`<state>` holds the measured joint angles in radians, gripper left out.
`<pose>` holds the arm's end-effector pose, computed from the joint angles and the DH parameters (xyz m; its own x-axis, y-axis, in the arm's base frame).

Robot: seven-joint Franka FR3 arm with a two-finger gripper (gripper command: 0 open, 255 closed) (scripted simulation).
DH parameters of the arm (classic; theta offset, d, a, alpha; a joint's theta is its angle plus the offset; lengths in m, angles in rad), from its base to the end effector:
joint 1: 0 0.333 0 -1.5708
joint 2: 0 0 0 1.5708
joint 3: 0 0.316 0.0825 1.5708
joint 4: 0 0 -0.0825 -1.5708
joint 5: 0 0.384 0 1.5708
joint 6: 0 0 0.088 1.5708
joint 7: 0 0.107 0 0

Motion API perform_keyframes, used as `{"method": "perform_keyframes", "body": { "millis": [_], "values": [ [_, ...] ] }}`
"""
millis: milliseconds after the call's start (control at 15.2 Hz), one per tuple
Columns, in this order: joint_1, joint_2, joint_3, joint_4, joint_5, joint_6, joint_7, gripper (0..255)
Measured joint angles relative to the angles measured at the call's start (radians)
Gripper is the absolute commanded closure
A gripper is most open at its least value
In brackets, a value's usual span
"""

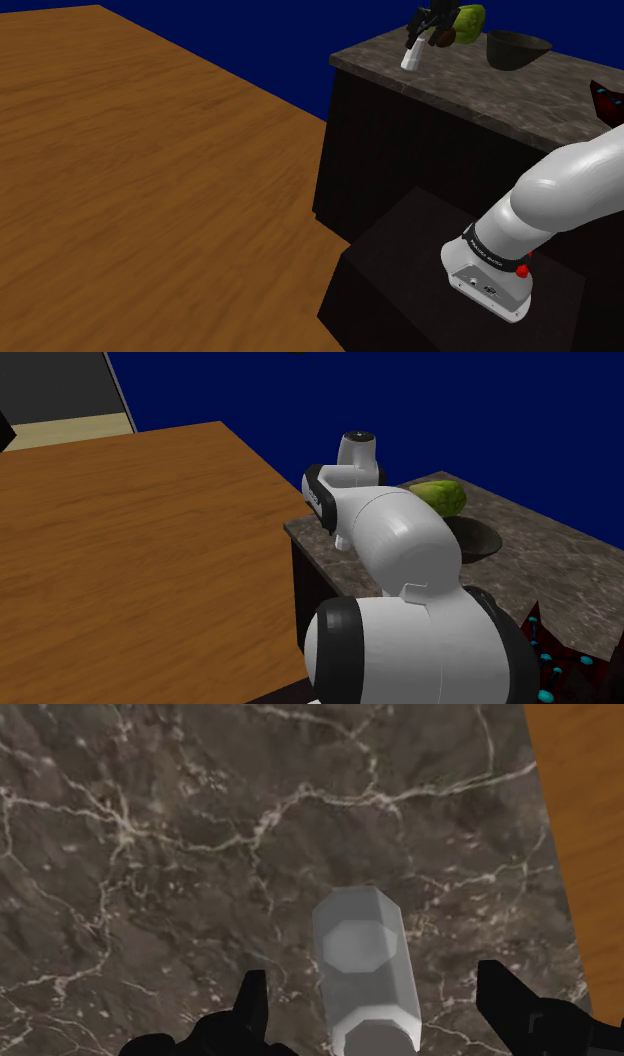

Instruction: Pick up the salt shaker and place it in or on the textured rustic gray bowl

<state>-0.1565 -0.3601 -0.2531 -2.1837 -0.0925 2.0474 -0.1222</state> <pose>0.4249 -0.2030 0.5508 0.9484 -0.2368 0.2110 -0.2478 -0.9684 0.0269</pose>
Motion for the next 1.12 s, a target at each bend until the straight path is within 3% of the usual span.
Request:
{"method": "perform_keyframes", "body": {
  "millis": [66,132,792,1122],
  "values": [
    [0.000,0.000,0.000,0.000,0.000,0.000,0.000,0],
    [0.000,0.000,0.000,0.000,0.000,0.000,0.000,255],
    [0.000,0.000,0.000,0.001,0.000,0.001,0.000,255],
    [0.002,-0.003,0.004,0.051,0.002,-0.053,0.000,255]
  ]
}}
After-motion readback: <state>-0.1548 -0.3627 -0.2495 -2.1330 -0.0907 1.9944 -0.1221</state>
